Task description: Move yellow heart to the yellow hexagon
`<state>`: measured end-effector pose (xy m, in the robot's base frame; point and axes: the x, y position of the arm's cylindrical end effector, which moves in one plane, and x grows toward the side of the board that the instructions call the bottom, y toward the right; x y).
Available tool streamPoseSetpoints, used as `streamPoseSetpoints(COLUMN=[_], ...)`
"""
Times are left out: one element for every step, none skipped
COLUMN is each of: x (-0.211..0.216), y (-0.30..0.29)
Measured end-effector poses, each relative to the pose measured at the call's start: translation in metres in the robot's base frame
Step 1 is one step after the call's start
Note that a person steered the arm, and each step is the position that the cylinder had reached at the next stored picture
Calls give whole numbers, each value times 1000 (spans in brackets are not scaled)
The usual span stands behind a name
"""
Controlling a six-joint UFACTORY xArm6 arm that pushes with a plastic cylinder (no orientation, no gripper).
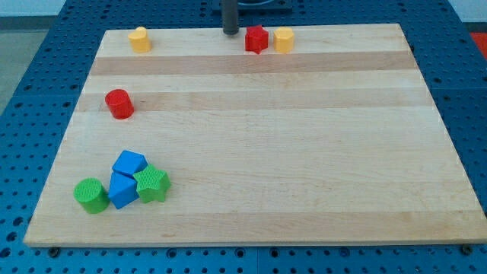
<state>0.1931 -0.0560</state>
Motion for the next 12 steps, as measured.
streamPoseSetpoints(x=[-1,-2,-2,-2,-2,-2,1,9,15,24,40,56], y=[-26,-55,-93,-133,-171,-196,-203,-203,-185,-162,-154,-154])
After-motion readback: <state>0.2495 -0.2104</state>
